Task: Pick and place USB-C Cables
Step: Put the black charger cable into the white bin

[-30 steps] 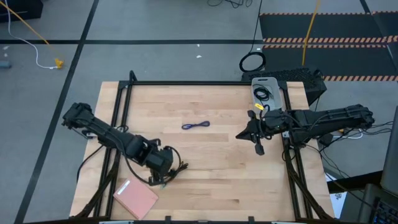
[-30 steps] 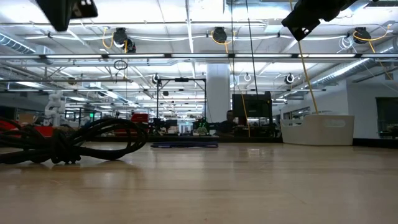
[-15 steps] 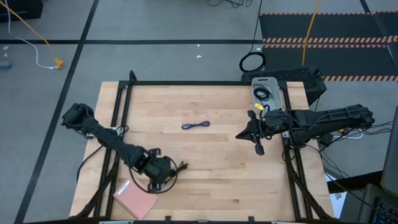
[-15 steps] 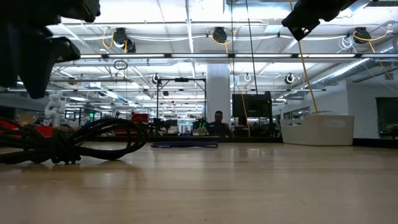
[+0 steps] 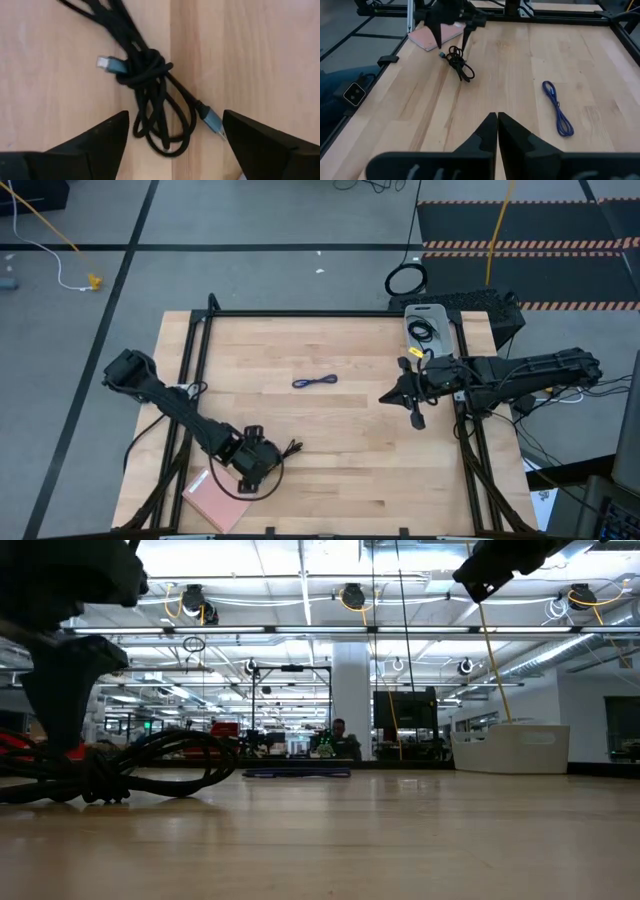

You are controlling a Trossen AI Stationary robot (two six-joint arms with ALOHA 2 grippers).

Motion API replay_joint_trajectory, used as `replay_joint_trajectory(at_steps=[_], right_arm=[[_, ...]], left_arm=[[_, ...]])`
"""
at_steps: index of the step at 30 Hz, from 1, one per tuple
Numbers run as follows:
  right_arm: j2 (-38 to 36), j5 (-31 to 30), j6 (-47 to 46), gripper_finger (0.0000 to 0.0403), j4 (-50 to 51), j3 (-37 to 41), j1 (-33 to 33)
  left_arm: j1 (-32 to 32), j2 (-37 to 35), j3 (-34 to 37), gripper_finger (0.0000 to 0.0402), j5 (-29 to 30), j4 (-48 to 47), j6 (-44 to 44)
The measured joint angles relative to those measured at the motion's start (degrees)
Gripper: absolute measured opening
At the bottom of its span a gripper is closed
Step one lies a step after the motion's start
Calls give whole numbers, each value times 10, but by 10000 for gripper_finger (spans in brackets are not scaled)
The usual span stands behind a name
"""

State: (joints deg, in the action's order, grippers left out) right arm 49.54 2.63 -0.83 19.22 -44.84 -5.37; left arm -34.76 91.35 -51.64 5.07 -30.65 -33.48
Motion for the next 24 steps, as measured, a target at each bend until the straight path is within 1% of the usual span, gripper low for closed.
replay_joint_trajectory(at_steps=[5, 10, 15, 24], right_arm=[[0, 1, 0, 6, -10, 0, 0], [0, 1, 2, 6, -10, 0, 0], [0, 1, 2, 6, -10, 0, 0], [0, 2, 2, 6, -10, 0, 0]], left_arm=[[0, 33, 0, 323, 0, 21, 23], [0, 46, 0, 293, -5, 19, 40], [1, 46, -1, 235, 0, 19, 59], [4, 41, -1, 104, 1, 17, 66]])
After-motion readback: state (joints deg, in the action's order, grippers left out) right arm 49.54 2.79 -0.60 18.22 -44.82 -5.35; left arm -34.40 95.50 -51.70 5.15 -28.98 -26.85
